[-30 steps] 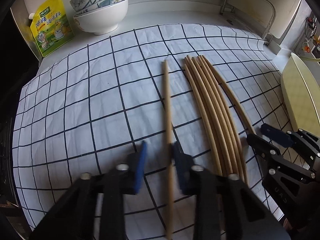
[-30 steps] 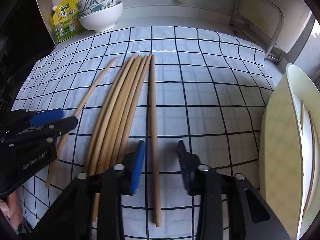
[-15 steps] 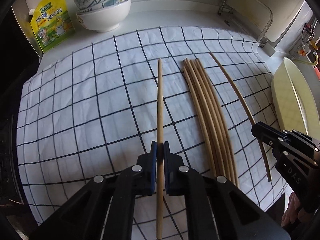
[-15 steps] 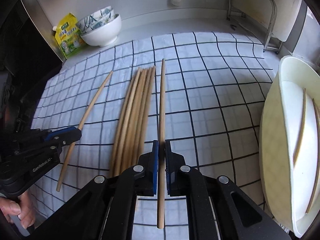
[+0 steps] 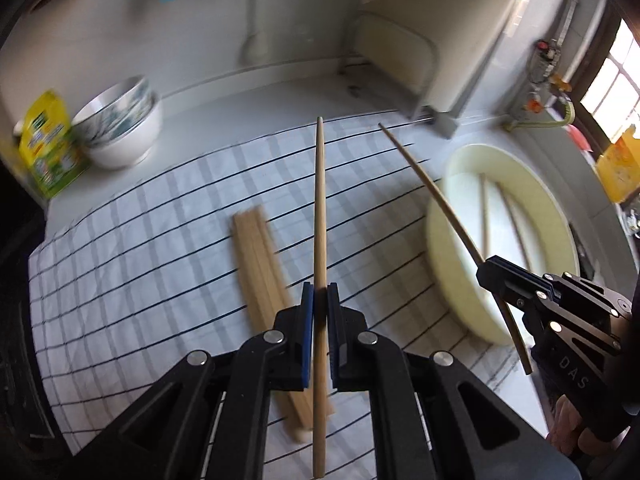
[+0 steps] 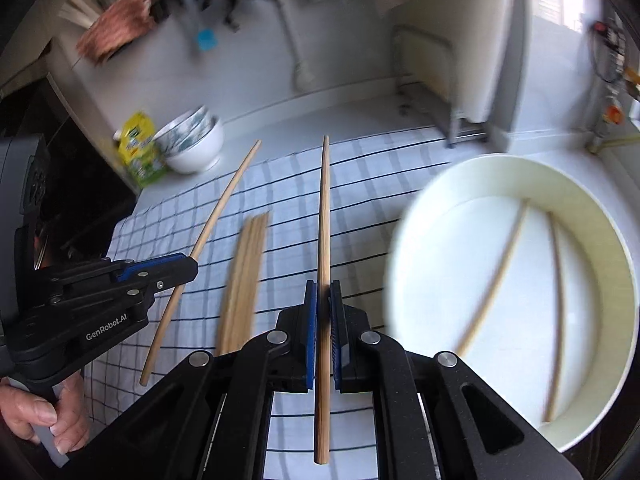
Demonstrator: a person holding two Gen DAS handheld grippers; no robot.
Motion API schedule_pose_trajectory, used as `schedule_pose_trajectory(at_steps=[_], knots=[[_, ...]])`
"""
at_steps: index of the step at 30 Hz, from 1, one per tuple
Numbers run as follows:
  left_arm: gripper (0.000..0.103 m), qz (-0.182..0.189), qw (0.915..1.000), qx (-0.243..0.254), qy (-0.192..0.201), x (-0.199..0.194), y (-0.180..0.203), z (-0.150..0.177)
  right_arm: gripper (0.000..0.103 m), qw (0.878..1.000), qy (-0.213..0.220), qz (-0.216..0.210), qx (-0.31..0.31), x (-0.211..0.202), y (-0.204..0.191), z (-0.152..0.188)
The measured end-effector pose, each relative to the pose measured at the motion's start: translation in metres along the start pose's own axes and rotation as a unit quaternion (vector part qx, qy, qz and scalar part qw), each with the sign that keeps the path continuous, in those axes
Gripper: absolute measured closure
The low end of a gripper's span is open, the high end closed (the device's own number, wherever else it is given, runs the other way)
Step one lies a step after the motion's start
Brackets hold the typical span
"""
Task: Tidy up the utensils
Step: 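Lift and carry both held chopsticks into the cream-white basin, then open the left tool in the basin while the right tool releases its chopstick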
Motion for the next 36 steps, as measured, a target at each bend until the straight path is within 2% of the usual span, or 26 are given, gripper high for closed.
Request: schedule_pose_trajectory(at_steps=[9,13,20,31,32,33,34,35,36], knots=[[0.096,0.076,0.9941,0.077,0.001,0.040,0.135,-0.047,0.097,0.992,0.012,0.078,0.094,-0.025,0.143,0.010],[0.096,0.087,0.9915,0.094,-0.019,0.074,0.173,-0.053,0.097,0.989,0.008,0.091,0.116,-0.022,0.178,0.017],[0.096,0.074,0.9894,0.108,-0.064,0.115,0.193,-0.043,0.097,0.988,-0.009,0.085,0.130,-0.003,0.201,0.029],[0.094,0.042,0.9887,0.104,-0.100,0.143,0.183,-0.031,0.097,0.988,-0.048,0.078,0.122,0.027,0.204,0.041],[0.092,0.040,0.9890,0.103,-0.099,0.142,0.182,-0.031,0.094,0.988,-0.049,0.080,0.121,0.026,0.205,0.041],[0.083,0.037,0.9894,0.102,-0.097,0.140,0.181,-0.031,0.080,0.988,-0.048,0.081,0.120,0.025,0.205,0.041],[0.069,0.034,0.9899,0.101,-0.093,0.138,0.181,-0.033,0.071,0.988,-0.045,0.083,0.120,0.023,0.205,0.040],[0.063,0.029,0.9909,0.099,-0.086,0.133,0.179,-0.035,0.063,0.988,-0.039,0.088,0.120,0.020,0.206,0.038],[0.059,0.028,0.9914,0.098,-0.081,0.131,0.178,-0.037,0.063,0.988,-0.030,0.092,0.119,0.015,0.206,0.036]])
Point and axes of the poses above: each gripper's, at about its wrist camera, not at the fingertips, and x roughly the way its jaws point, y to its right, z to its underside, the point moved 7 cm from there along x, roughly the way its jaws point, and after that the axes turned 5 degrees about z, right-handed, at the moved point
